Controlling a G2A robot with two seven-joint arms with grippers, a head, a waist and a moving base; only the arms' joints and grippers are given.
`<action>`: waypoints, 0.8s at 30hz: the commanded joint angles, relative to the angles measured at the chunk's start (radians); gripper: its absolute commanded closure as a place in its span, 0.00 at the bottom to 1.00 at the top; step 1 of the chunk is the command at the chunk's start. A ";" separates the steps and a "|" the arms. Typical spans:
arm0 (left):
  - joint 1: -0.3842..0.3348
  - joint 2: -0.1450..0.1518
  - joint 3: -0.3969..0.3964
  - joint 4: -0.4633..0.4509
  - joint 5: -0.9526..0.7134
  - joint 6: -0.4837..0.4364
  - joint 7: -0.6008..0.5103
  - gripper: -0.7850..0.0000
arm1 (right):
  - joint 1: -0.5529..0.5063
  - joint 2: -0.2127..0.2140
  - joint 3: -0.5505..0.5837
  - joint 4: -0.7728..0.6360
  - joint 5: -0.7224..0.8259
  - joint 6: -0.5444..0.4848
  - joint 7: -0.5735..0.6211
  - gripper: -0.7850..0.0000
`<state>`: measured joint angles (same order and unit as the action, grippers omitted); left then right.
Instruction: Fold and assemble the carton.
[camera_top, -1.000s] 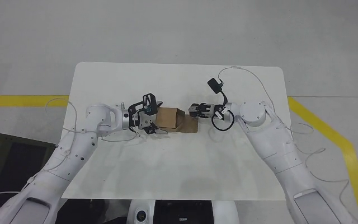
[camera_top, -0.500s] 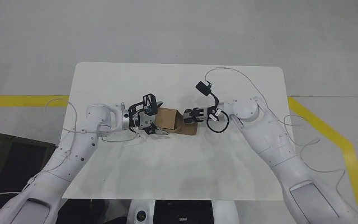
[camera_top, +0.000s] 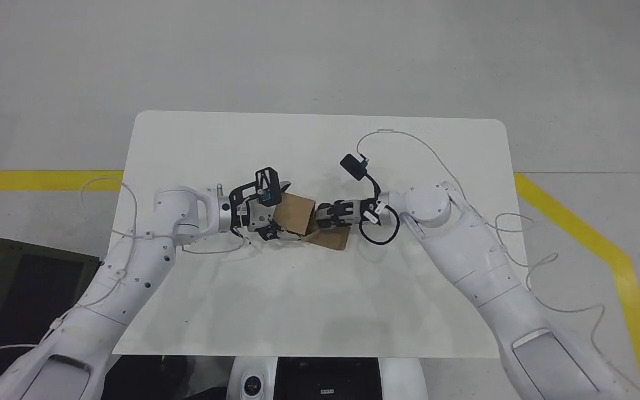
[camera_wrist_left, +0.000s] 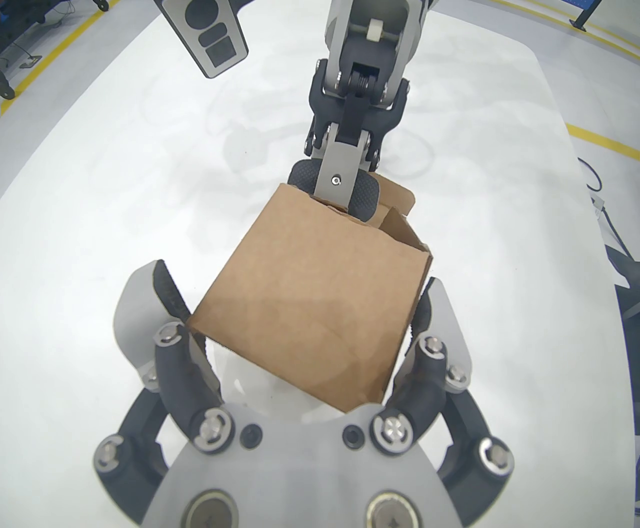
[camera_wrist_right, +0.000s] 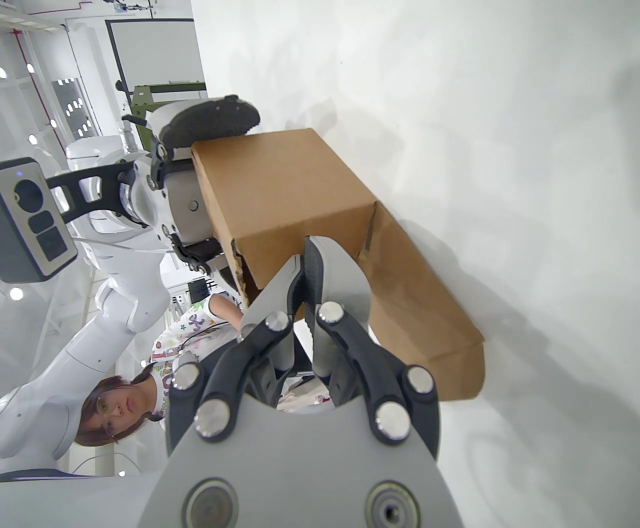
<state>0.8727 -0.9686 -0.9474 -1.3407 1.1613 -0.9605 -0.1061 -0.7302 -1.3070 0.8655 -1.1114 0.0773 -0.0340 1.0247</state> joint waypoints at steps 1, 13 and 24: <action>0.002 0.000 -0.002 0.000 -0.003 0.000 -0.005 0.00 | 0.000 -0.003 -0.005 0.005 0.011 -0.002 0.002 1.00; 0.017 -0.001 -0.012 -0.013 -0.001 -0.001 -0.020 0.00 | 0.034 -0.035 -0.045 0.083 0.077 -0.047 -0.012 1.00; 0.028 -0.001 -0.023 -0.016 -0.013 0.007 -0.041 0.00 | 0.084 -0.050 -0.043 0.176 0.092 -0.105 -0.010 1.00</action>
<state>0.9005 -0.9696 -0.9686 -1.3589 1.1534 -0.9558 -0.1448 -0.6458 -1.3603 0.8147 -0.9364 0.1739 -0.1367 1.0128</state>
